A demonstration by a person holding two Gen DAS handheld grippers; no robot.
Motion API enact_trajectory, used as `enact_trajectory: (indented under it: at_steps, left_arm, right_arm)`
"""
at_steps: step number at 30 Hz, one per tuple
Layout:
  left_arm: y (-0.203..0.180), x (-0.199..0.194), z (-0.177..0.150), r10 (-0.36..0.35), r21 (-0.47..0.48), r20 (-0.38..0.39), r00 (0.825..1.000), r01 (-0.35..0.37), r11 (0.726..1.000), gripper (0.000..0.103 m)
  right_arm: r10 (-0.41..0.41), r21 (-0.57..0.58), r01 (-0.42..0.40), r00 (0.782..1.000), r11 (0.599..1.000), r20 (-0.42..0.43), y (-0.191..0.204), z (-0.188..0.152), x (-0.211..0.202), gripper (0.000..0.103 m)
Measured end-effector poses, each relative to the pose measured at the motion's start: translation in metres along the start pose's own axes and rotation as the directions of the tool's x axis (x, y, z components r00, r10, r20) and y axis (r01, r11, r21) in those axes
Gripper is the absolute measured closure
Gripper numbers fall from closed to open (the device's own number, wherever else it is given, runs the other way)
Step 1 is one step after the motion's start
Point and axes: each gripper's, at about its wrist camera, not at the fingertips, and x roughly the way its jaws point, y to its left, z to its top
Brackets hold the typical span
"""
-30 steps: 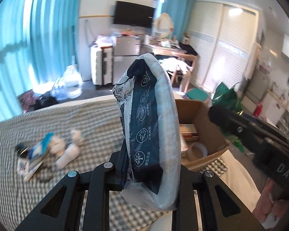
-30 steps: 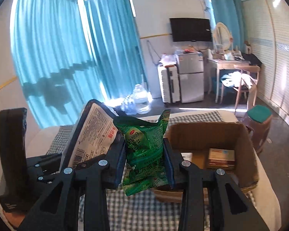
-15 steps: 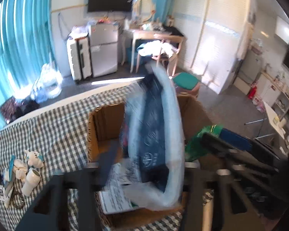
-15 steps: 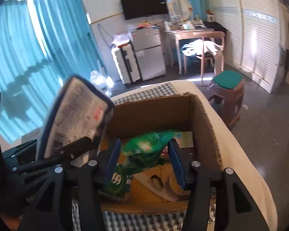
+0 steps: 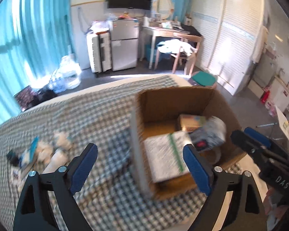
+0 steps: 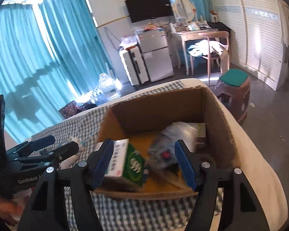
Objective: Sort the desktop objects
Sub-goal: 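Move both tools back over the remaining items on the cloth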
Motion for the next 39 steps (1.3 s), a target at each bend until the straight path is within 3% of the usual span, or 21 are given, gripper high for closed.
enact_trajectory:
  at_steps: [3, 8, 13, 17, 22, 27, 32, 39]
  left_arm:
    - [0.031, -0.022, -0.025, 0.082, -0.043, 0.028, 0.996, -0.081, 0.996, 0.002]
    - [0.099, -0.052, -0.062, 0.192, -0.128, 0.024, 0.981, -0.188, 0.974, 0.001]
    - [0.175, -0.077, -0.105, 0.326, -0.244, -0.026, 0.945, -0.323, 0.914, 0.000]
    - [0.224, -0.086, -0.151, 0.346, -0.342, -0.084, 0.934, -0.353, 0.871, 0.000]
    - [0.264, -0.084, -0.192, 0.374, -0.400, -0.147, 0.916, -0.401, 0.824, 0.000]
    - [0.304, -0.077, -0.213, 0.399, -0.488, -0.141, 0.906, -0.414, 0.768, 0.000]
    - [0.337, -0.049, -0.220, 0.413, -0.503, -0.189, 0.891, -0.449, 0.739, 0.000]
    - [0.375, -0.002, -0.212, 0.396, -0.519, -0.239, 0.887, -0.461, 0.720, 0.000]
  right_arm:
    - [0.050, -0.049, -0.050, 0.999, 0.998, 0.007, 0.032, -0.014, -0.008, 0.037]
    - [0.146, -0.155, -0.148, 0.989, 0.977, -0.024, 0.098, -0.038, -0.013, 0.037]
    - [0.225, -0.170, -0.234, 0.972, 0.957, -0.067, 0.155, -0.056, -0.007, 0.032]
    - [0.296, -0.145, -0.304, 0.952, 0.942, -0.072, 0.196, -0.071, 0.003, 0.031]
    - [0.291, -0.175, -0.308, 0.950, 0.935, -0.117, 0.242, -0.100, 0.030, 0.027]
    - [0.275, -0.210, -0.315, 0.940, 0.925, -0.202, 0.273, -0.125, 0.061, 0.027]
    - [0.228, -0.245, -0.294, 0.937, 0.924, -0.265, 0.291, -0.137, 0.098, 0.027]
    - [0.165, -0.178, -0.227, 0.936, 0.957, -0.310, 0.298, -0.130, 0.166, 0.027]
